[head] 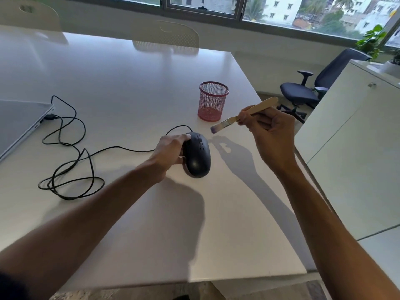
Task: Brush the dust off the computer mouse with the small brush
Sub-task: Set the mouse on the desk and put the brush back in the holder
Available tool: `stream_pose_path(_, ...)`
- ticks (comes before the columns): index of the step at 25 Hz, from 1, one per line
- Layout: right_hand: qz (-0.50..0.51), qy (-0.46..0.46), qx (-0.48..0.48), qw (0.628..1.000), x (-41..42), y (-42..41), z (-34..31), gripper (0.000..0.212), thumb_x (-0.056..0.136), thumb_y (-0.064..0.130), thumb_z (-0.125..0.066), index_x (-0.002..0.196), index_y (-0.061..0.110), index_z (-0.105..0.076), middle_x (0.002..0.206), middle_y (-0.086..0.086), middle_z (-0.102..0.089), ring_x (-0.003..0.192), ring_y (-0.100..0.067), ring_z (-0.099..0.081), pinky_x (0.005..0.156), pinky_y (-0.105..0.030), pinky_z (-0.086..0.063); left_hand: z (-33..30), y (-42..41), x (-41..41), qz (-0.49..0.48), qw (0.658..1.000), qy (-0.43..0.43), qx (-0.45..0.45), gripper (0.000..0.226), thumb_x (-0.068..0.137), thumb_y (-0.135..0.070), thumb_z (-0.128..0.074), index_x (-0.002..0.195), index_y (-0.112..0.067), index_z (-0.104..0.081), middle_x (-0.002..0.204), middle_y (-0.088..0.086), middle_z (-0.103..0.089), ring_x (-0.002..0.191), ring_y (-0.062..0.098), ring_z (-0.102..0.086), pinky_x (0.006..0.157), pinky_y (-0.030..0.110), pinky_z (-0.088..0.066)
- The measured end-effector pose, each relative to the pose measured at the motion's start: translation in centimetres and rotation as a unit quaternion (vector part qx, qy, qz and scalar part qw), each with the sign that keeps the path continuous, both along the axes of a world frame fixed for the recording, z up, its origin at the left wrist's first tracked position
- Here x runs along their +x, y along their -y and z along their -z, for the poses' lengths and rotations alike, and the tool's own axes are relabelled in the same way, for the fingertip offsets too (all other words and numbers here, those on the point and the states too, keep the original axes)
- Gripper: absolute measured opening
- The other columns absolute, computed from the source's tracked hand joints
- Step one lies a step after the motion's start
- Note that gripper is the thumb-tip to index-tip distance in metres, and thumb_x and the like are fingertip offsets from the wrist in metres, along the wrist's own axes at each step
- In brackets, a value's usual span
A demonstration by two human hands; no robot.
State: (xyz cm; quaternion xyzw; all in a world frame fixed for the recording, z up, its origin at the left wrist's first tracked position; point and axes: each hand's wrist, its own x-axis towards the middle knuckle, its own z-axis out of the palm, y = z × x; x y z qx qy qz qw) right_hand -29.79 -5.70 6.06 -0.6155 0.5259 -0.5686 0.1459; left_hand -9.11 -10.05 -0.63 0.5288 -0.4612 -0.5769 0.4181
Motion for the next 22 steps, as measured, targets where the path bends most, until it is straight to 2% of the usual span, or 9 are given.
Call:
stream_pose_path(5,-0.007,0.001,-0.006,1.000,-0.5,1.3,-0.1,0.008,0.090,0.012,-0.069,0.096,0.011,-0.073,0.088,0.004,-0.074,0.079,-0.008,-0.073,0.077,-0.018,-0.057,0.2,0.1,0.5,0.016,0.999,0.019,-0.033,0.023,0.097,-0.021,-0.056,0.092,-0.004,-0.070,0.099,0.018,-0.069,0.092,0.028,-0.067,0.082,0.036,-0.057)
stream_pose_path(8,-0.012,0.002,-0.007,1.000,-0.7,1.9,-0.2,0.008,0.090,0.010,-0.067,0.095,0.011,-0.073,0.088,0.004,-0.073,0.079,-0.007,-0.073,0.075,-0.015,-0.056,0.3,0.6,0.5,0.019,0.997,0.044,-0.065,0.022,0.096,-0.017,-0.057,0.089,-0.004,-0.073,0.094,0.019,-0.072,0.085,0.024,-0.065,0.087,0.041,-0.057)
stream_pose_path(11,-0.008,0.003,-0.004,1.000,-1.1,2.9,-0.1,0.009,0.090,0.009,-0.066,0.095,0.011,-0.073,0.088,0.005,-0.073,0.076,-0.005,-0.072,0.072,-0.012,-0.054,0.2,0.9,0.5,0.017,0.987,0.121,-0.107,0.021,0.095,-0.018,-0.056,0.093,-0.009,-0.075,0.083,0.005,-0.071,0.078,0.015,-0.061,0.076,0.027,-0.048)
stream_pose_path(16,0.011,0.019,0.004,1.000,-2.1,5.4,-0.3,0.011,0.088,0.009,-0.070,0.097,0.007,-0.075,0.086,-0.004,-0.075,0.073,-0.010,-0.073,0.067,-0.013,-0.053,0.7,1.5,0.5,0.013,0.972,0.189,-0.135,0.026,0.091,-0.027,-0.057,0.103,-0.013,-0.076,0.101,0.003,-0.075,0.102,0.021,-0.066,0.097,0.037,-0.049)
stream_pose_path(22,0.025,0.064,0.021,0.997,-2.3,9.5,-1.7,0.009,0.078,0.011,-0.078,0.087,0.010,-0.078,0.077,-0.004,-0.076,0.071,-0.015,-0.073,0.074,-0.026,-0.058,0.6,1.4,0.5,0.010,0.954,0.236,-0.186,0.021,0.094,-0.020,-0.057,0.104,-0.015,-0.075,0.100,0.000,-0.072,0.099,0.016,-0.063,0.084,0.024,-0.041)
